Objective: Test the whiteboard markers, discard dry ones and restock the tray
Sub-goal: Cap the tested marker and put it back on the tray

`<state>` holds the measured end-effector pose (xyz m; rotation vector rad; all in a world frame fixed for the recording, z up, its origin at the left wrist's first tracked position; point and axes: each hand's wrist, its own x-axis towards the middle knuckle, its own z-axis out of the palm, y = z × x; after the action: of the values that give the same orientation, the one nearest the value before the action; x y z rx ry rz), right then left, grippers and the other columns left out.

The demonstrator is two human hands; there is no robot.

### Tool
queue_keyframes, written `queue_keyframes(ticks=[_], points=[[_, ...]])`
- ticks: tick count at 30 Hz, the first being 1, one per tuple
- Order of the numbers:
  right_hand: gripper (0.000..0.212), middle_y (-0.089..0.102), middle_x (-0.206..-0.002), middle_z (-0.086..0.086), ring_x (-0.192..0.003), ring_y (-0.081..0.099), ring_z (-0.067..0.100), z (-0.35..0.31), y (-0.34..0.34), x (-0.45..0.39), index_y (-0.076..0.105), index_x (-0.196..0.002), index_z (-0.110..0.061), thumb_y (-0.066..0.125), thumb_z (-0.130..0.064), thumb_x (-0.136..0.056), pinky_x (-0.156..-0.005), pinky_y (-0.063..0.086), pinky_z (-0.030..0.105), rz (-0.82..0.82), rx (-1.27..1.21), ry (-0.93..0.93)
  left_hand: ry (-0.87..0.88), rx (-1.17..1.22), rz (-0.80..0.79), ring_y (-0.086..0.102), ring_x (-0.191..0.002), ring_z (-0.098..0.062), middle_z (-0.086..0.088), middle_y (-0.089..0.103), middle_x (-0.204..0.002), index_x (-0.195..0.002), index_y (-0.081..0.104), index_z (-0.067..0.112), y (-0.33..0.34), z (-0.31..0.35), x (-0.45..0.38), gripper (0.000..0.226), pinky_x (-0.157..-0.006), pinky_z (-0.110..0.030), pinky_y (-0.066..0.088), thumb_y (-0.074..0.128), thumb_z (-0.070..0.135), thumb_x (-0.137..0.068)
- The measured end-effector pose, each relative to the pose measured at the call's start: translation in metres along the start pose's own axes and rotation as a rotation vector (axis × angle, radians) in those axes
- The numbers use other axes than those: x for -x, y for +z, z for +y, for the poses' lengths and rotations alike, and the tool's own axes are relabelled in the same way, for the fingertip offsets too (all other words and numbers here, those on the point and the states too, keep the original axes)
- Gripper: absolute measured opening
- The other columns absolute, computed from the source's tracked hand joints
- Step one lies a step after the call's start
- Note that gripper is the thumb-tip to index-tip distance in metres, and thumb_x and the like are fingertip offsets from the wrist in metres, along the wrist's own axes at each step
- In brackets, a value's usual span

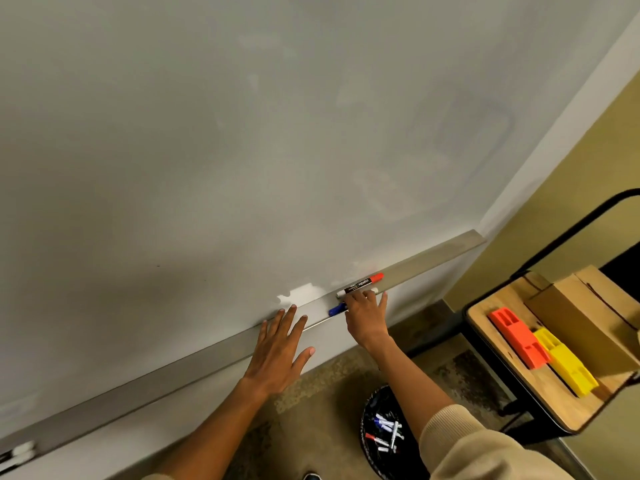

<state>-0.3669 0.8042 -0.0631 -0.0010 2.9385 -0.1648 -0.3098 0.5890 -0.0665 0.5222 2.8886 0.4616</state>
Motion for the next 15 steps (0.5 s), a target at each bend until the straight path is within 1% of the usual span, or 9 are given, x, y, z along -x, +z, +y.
queue_keyframes(ticks=[3,6,9,11,12,13,15], points=[[0.046,0.046,-0.147,-0.003,-0.139,0.034,0.029,-0.008,0.001,-0.002,0.052,-0.137,-0.030,0.059,-0.011,-0.096,-0.116,0.004,0.067,-0.021,0.050,-0.044,-0.015,0.011,-0.008,-0.005,-0.151,-0.023,-0.001,-0.006,-0.163,-0.155,0.012,0.028,-0.003,-0.002,0.002,0.103,-0.115,-0.038,-0.004,-0.016,0.083,-0.073],[0.042,0.049,-0.143,-0.004,-0.137,0.036,0.028,-0.014,0.001,-0.003,0.056,-0.132,-0.032,0.061,-0.012,-0.096,-0.116,0.004,0.068,-0.029,0.048,-0.080,-0.031,0.023,-0.012,-0.002,-0.151,-0.021,-0.001,-0.001,-0.164,-0.154,0.015,0.028,-0.006,-0.005,0.004,0.104,-0.117,-0.035,-0.001,-0.017,0.082,-0.071],[0.033,0.054,-0.136,-0.004,-0.134,0.038,0.027,-0.021,-0.003,-0.001,0.060,-0.129,-0.031,0.059,-0.017,-0.098,-0.117,0.004,0.066,-0.050,0.017,-0.148,-0.048,0.082,-0.003,0.009,-0.151,-0.021,-0.001,0.011,-0.163,-0.153,0.022,0.027,-0.009,-0.012,0.007,0.107,-0.118,-0.032,0.007,-0.015,0.085,-0.071],[0.032,0.056,-0.134,-0.004,-0.134,0.038,0.027,-0.029,-0.005,0.003,0.062,-0.128,-0.030,0.060,-0.020,-0.098,-0.117,0.004,0.066,-0.067,-0.014,-0.214,-0.070,0.134,0.006,0.019,-0.149,-0.021,-0.001,0.021,-0.161,-0.152,0.025,0.025,-0.014,-0.015,0.009,0.109,-0.117,-0.032,0.018,-0.012,0.087,-0.070],[0.032,0.056,-0.134,-0.004,-0.134,0.039,0.027,-0.034,-0.006,0.006,0.063,-0.128,-0.031,0.061,-0.021,-0.097,-0.117,0.004,0.065,-0.064,-0.033,-0.243,-0.081,0.154,0.016,0.024,-0.147,-0.021,-0.001,0.026,-0.159,-0.151,0.027,0.025,-0.018,-0.015,0.010,0.106,-0.116,-0.032,0.024,-0.007,0.086,-0.072],[0.032,0.058,-0.132,-0.005,-0.134,0.040,0.026,-0.039,-0.006,0.009,0.064,-0.127,-0.032,0.062,-0.021,-0.096,-0.117,0.003,0.065,-0.053,-0.052,-0.267,-0.091,0.170,0.031,0.030,-0.144,-0.020,-0.002,0.032,-0.156,-0.151,0.028,0.024,-0.021,-0.015,0.012,0.098,-0.114,-0.032,0.029,0.003,0.083,-0.078],[0.030,0.060,-0.130,-0.006,-0.132,0.042,0.025,-0.052,-0.005,0.016,0.066,-0.124,-0.033,0.064,-0.023,-0.095,-0.118,0.002,0.063,-0.014,-0.089,-0.306,-0.090,0.201,0.064,0.040,-0.138,-0.021,-0.003,0.041,-0.151,-0.150,0.032,0.021,-0.026,-0.017,0.018,0.074,-0.109,-0.031,0.037,0.030,0.066,-0.092]])
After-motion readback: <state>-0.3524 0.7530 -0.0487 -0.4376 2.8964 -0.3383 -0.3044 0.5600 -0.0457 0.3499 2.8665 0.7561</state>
